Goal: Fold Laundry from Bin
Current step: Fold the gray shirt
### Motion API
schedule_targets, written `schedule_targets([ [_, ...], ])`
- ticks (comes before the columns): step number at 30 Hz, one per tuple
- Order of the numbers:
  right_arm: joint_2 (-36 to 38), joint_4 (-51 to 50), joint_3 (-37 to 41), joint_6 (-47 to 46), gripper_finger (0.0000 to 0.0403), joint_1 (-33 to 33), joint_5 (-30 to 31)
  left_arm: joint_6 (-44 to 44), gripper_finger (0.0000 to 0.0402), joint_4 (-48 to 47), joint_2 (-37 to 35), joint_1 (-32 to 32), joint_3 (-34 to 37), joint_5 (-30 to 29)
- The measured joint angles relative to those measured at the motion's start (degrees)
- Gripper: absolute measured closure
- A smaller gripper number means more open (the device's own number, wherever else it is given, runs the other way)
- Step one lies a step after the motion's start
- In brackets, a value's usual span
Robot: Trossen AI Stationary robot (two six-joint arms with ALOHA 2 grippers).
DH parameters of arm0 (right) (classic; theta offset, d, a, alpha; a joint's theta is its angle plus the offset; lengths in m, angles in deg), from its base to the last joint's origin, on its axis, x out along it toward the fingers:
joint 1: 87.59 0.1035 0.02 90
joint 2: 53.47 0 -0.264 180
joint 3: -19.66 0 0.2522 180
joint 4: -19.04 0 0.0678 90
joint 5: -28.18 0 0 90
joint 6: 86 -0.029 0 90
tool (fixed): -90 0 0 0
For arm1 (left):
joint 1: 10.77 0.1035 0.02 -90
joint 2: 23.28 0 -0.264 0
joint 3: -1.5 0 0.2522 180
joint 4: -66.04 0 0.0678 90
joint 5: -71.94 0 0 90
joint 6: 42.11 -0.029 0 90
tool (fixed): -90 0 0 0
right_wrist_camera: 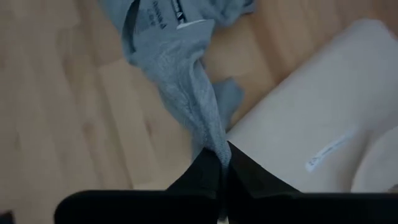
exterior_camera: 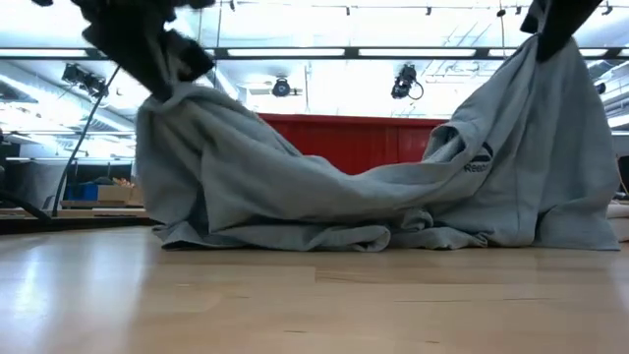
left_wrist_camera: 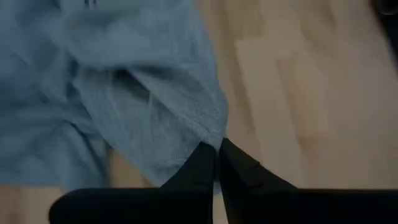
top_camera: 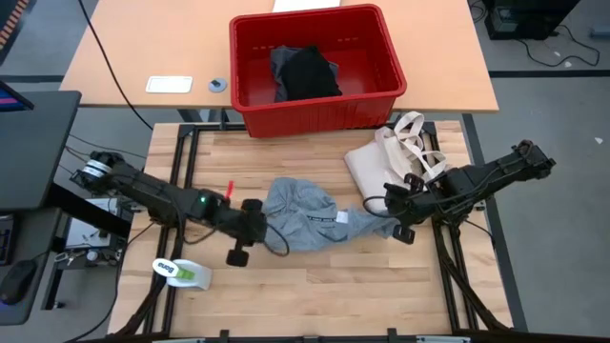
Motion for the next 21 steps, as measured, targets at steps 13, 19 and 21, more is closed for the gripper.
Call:
schedule_targets([
  [13,0.12,6.19,0.02,9.91,0.0390,5.65,-9.94,4.59,0.0392,12.13,-1.99,4.17,-2.37,45.97],
  [19,2.23,17.15,0.02,21.25,0.0390,9.09,-14.62,-3.31,0.0392,9.42,-6.06,0.68,-13.39,43.67],
  [21,2.91,16.87,0.02,20.13,0.0390,9.70,-14.37,-4.59,0.0391,5.10,-7.48,-0.32,-16.15,35.99],
])
